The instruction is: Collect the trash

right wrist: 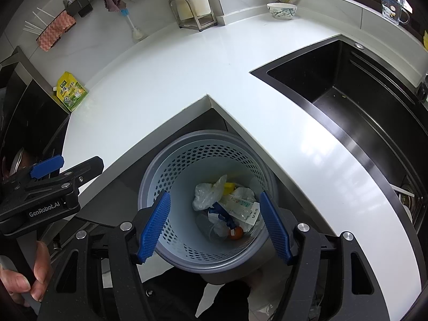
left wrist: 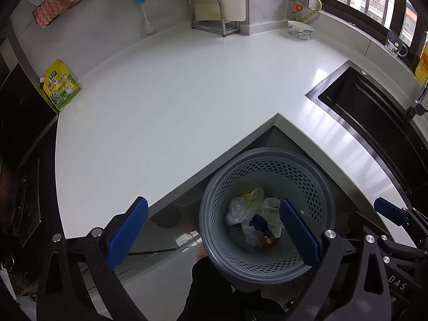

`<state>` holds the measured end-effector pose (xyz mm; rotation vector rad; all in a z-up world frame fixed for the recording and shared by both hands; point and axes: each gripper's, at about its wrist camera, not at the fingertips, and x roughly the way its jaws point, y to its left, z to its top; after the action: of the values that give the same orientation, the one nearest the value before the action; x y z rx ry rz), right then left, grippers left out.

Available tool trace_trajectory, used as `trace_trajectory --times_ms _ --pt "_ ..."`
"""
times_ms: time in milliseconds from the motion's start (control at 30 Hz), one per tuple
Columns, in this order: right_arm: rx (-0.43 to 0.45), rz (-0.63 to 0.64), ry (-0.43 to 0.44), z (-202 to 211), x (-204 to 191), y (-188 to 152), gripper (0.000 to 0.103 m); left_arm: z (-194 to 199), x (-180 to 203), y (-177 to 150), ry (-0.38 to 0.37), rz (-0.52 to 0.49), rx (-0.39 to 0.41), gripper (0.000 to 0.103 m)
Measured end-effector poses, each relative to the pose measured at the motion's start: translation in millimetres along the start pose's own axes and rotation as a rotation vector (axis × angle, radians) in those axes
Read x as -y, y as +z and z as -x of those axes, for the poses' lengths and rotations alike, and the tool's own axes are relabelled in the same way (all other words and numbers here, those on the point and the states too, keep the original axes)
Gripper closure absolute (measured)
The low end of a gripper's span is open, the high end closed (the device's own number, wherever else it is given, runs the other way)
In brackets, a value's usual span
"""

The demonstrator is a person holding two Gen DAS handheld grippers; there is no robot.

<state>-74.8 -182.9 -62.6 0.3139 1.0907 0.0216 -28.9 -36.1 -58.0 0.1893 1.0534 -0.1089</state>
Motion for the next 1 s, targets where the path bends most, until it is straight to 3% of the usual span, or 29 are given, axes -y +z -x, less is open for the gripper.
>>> trace_trajectory --times_ms 1000 --pt "0.004 -0.001 0.006 -0.5 3.5 2.1 0.037 0.1 -0.5 0.8 0.000 0.000 0.000 0.006"
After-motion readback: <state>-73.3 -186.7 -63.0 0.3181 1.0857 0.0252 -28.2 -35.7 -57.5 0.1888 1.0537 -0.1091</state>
